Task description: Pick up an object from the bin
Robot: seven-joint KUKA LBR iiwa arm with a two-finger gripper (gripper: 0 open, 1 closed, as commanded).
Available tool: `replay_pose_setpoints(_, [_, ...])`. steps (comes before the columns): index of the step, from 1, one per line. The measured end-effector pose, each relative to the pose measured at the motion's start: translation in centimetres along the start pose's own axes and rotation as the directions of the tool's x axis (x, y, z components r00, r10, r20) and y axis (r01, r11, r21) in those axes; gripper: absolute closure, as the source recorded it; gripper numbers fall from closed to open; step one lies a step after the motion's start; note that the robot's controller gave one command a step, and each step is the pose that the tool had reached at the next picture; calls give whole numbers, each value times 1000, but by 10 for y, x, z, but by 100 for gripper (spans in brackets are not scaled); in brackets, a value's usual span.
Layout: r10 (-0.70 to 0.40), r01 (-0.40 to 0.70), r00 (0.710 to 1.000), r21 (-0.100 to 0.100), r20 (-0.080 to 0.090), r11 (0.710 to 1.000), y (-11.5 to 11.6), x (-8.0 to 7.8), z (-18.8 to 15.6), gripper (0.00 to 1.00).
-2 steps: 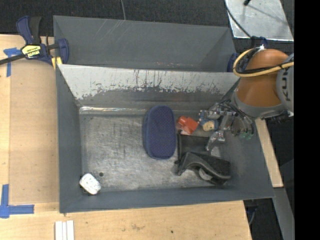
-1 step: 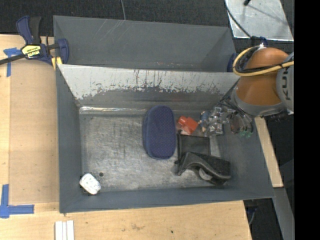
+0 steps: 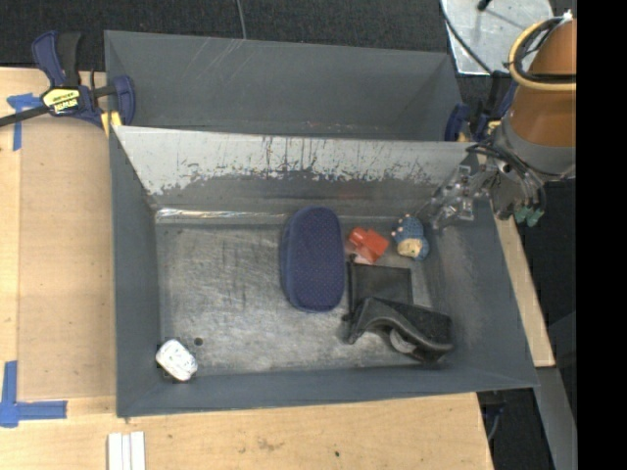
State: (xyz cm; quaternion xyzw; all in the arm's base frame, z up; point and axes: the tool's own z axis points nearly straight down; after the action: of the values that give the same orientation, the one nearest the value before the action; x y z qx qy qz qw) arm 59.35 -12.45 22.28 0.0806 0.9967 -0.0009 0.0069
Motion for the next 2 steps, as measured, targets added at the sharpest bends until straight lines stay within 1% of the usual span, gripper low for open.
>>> replay_pose_setpoints(1, [-59, 59, 998, -3, -18, 998, 27, 10, 103, 100])
replay_pose_setpoints(2, [-59, 59, 998, -1, -10, 998, 26, 7, 99, 0])
